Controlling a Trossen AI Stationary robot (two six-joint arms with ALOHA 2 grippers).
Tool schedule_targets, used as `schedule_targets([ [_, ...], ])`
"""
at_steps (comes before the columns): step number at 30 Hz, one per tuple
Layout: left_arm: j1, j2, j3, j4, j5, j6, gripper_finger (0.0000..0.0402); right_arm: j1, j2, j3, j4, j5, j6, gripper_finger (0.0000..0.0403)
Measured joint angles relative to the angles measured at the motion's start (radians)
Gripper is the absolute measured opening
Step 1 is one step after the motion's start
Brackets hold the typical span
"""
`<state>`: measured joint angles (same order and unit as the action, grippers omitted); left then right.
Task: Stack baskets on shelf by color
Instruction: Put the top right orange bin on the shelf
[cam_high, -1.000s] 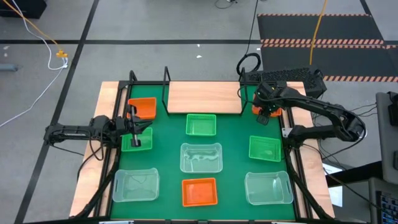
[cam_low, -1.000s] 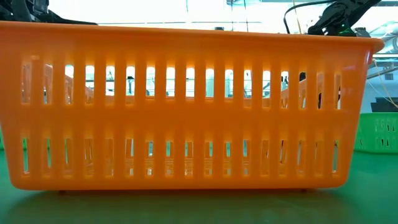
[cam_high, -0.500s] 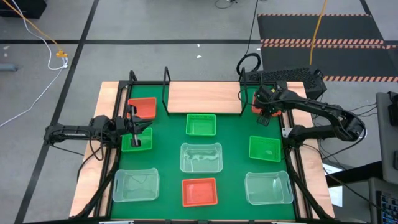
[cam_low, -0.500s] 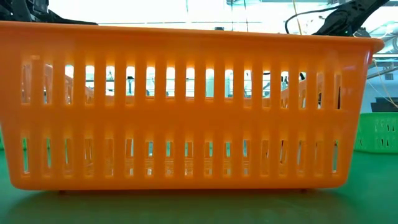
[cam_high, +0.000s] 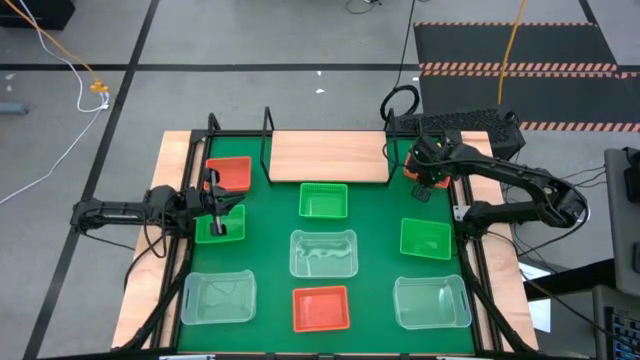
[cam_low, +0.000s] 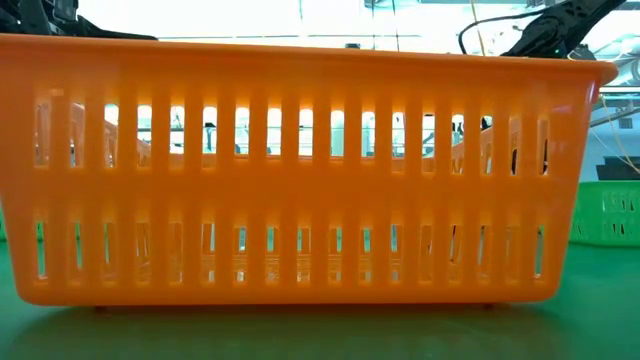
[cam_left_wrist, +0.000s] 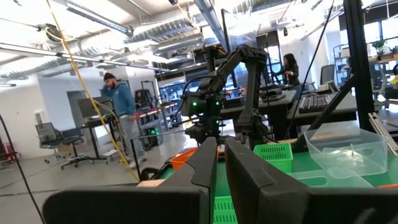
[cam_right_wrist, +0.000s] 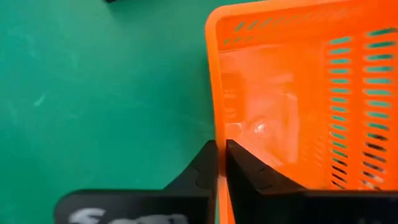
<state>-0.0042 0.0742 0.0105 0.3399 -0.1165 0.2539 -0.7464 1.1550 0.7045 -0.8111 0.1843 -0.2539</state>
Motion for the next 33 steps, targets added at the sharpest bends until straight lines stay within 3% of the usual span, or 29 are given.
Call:
schedule_targets([
  [14,0.000,0.000,0.000,0.005,-0.026,0.001,0.0037,0.000,-0.101,0.149,-0.147,0.108,0.330,0.0003],
  [20,0.000,0.000,0.000,0.007,-0.026,0.000,0.0037,0.012,-0.161,0.270,-0.233,0.148,0.388,0.0003],
  [25,0.000,0.000,0.000,0.007,-0.026,0.002,0.0037,0.075,-0.172,0.406,-0.230,0.182,0.423,0.0003],
  [33,0.000,0.000,0.000,0.010,-0.055,0.014,0.0037,0.263,-0.120,0.603,-0.032,0.179,0.481,0.0003],
])
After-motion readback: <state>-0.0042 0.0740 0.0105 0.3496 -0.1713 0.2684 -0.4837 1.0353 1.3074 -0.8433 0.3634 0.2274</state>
